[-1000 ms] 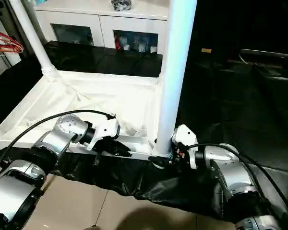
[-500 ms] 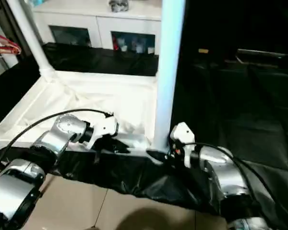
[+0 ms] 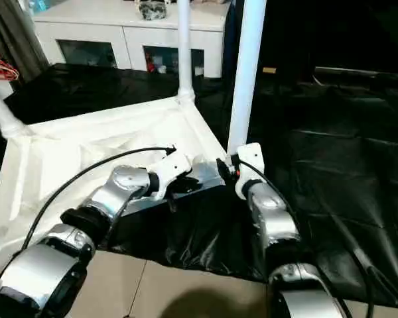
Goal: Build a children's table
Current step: Rotate leg to tighten
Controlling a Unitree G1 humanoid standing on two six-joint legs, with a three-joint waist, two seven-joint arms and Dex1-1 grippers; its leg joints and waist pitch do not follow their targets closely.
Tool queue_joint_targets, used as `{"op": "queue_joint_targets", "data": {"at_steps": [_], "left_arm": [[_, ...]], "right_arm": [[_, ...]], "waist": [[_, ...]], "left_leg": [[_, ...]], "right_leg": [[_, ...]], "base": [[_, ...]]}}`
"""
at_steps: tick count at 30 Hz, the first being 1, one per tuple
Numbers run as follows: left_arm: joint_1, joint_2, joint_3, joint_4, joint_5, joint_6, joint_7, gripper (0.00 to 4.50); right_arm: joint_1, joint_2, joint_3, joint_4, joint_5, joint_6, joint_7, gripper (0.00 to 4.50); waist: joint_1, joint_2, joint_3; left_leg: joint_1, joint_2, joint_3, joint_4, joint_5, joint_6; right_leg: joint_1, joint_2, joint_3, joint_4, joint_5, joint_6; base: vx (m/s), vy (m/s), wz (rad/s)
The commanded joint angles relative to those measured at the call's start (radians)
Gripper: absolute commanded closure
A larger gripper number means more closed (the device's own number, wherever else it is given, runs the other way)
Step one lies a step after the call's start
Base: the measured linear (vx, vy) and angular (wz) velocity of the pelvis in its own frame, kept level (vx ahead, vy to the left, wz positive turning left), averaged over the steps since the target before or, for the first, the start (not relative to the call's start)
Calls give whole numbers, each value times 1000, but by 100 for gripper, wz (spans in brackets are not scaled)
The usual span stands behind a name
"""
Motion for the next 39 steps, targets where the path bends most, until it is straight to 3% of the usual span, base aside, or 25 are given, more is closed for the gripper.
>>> {"op": "queue_joint_targets", "data": {"at_steps": [1, 4, 8, 11, 13, 15, 19, 23, 24, 31, 34, 35, 36, 39], "left_arm": [[-15, -88, -39, -39, 1, -12, -5, 450], [1, -65, -41, -56, -11, -46, -53, 450], [13, -39, -39, -65, -24, -69, -97, 450], [25, -6, -34, -78, -37, -90, -146, 450], [36, 28, -39, -91, -44, -105, -211, 450], [41, 40, -42, -97, -47, -114, -235, 450], [57, 82, -46, -118, -62, -122, -324, 450], [64, 109, -51, -131, -71, -124, -385, 450], [66, 139, -59, -140, -82, -127, -449, 450], [60, 183, -66, -135, -81, -144, -537, 450], [53, 199, -69, -133, -83, -145, -564, 450], [51, 202, -71, -132, -85, -142, -576, 450], [47, 208, -77, -129, -87, -140, -595, 450], [44, 211, -80, -125, -87, -138, -609, 450]], "right_arm": [[16, 82, 82, 67, -46, 14, 30, 143], [24, 78, 46, 57, 1, 4, 76, 102], [40, 62, 42, 39, 21, -13, 128, 59], [69, 29, 63, 9, 21, -44, 197, 42], [108, -10, 96, -52, 31, -53, 313, 23], [125, -25, 108, -80, 37, -56, 364, 23], [187, -92, 145, -182, 81, -52, 558, 23], [218, -135, 157, -246, 114, -42, 672, 23], [240, -183, 177, -297, 136, -27, 774, 23], [271, -262, 221, -373, 149, 9, 926, 23], [279, -288, 235, -414, 169, 43, 979, 38], [282, -298, 241, -431, 178, 60, 998, 58], [285, -312, 252, -456, 190, 85, 1028, 58], [288, -320, 260, -476, 201, 107, 1049, 77]], "waist": [[0, -11, -42], [-1, -8, -44], [-1, -6, -45], [0, -10, -50], [3, -17, -53], [6, -15, -53], [16, -15, -49], [28, -16, -45], [29, -15, -44], [40, -16, -47], [50, -15, -48], [50, -9, -49], [51, -14, -48], [53, -14, -50]], "left_leg": [[-6, 4, 3, -69, -294, 44], [-6, 6, 4, -69, -286, 52], [-9, 7, 4, -68, -279, 59], [-11, 8, 5, -63, -242, 69], [-12, 9, 8, -57, -187, 95], [-15, 9, 10, -51, -161, 119], [-11, 14, 13, -52, -172, 131], [-6, 20, 15, -58, -223, 102], [-7, 19, 14, -60, -230, 94], [-8, 19, 15, -55, -203, 98], [-5, 21, 14, -54, -194, 97], [-5, 20, 14, -54, -194, 96], [-4, 20, 15, -53, -197, 94], [-3, 20, 14, -53, -196, 90]], "right_leg": [[42, -40, 24, -83, -369, -157], [42, -40, 26, -80, -335, -168], [46, -40, 26, -76, -288, -181], [51, -40, 27, -65, -207, -206], [56, -38, 26, -54, -103, -233], [57, -37, 25, -47, -49, -248], [56, -39, 24, -50, -87, -254], [50, -41, 27, -58, -186, -236], [53, -40, 26, -59, -201, -230], [54, -39, 27, -54, -151, -235], [53, -40, 27, -51, -141, -236], [52, -39, 27, -50, -137, -239], [53, -38, 28, -51, -129, -242], [54, -39, 27, -47, -112, -248]], "base": [[0, 0, 0], [0, 0, 0], [0, 0, 0], [0, 0, 0], [0, 0, 0], [0, 0, 0], [0, 0, 0], [0, 0, 0], [0, 0, 0], [0, 0, 0], [0, 0, 0], [0, 0, 0], [0, 0, 0], [0, 0, 0]]}}
